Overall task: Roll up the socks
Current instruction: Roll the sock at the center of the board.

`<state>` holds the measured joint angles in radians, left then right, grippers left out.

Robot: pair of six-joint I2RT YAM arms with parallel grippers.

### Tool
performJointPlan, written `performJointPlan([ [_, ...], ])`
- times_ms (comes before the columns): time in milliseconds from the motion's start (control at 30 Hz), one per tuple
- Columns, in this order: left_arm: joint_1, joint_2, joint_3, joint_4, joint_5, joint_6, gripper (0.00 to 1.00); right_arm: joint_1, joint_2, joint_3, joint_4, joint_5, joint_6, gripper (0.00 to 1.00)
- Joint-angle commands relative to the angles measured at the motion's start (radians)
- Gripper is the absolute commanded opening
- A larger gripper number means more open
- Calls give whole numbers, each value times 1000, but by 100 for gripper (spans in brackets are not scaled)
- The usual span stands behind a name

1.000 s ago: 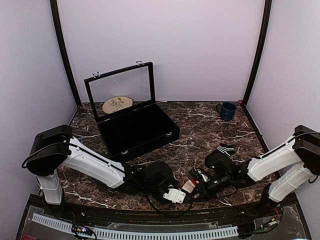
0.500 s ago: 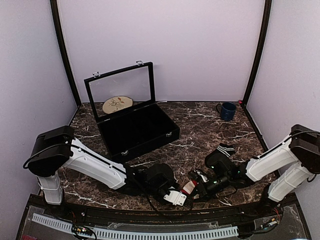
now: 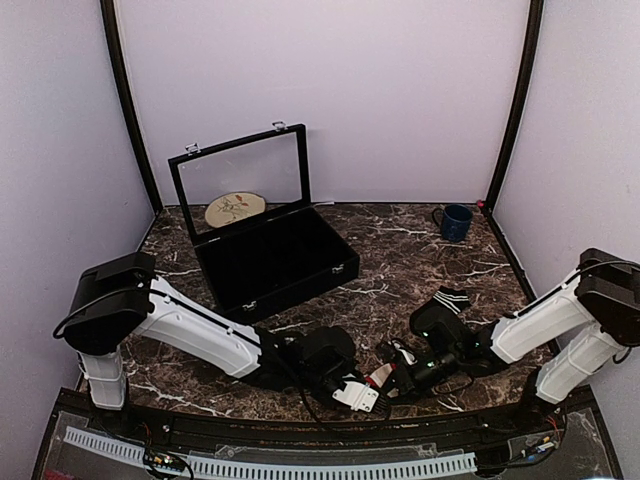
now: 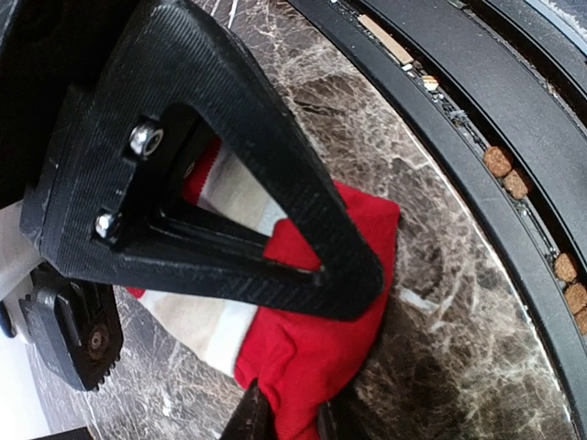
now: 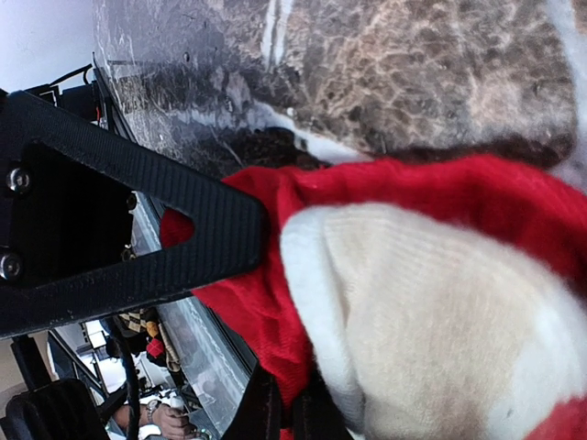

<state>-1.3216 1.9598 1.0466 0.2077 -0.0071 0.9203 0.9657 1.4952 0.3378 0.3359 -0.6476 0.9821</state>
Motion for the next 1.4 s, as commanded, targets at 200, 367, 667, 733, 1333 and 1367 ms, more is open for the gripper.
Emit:
performJointPlan([
  [200, -4, 68, 44, -263, 60, -31, 7, -15, -25, 18, -100, 25, -59, 5],
  [367, -4, 79, 77, -339, 98, -51, 5, -20, -30, 62, -204, 58, -121, 14],
  [667, 27, 116, 211, -596, 224, -136, 4, -29, -59, 153, -396, 160, -235, 24],
  [733, 35, 119, 238, -641, 248, -163, 4, -33, -74, 158, -420, 187, -249, 25],
  [1333, 134, 245, 571, -1086, 561, -343, 3, -39, -291, 134, -562, 411, -333, 31],
  [1367, 138, 256, 587, -1101, 567, -346, 3, -36, -301, 131, -569, 426, -339, 31],
])
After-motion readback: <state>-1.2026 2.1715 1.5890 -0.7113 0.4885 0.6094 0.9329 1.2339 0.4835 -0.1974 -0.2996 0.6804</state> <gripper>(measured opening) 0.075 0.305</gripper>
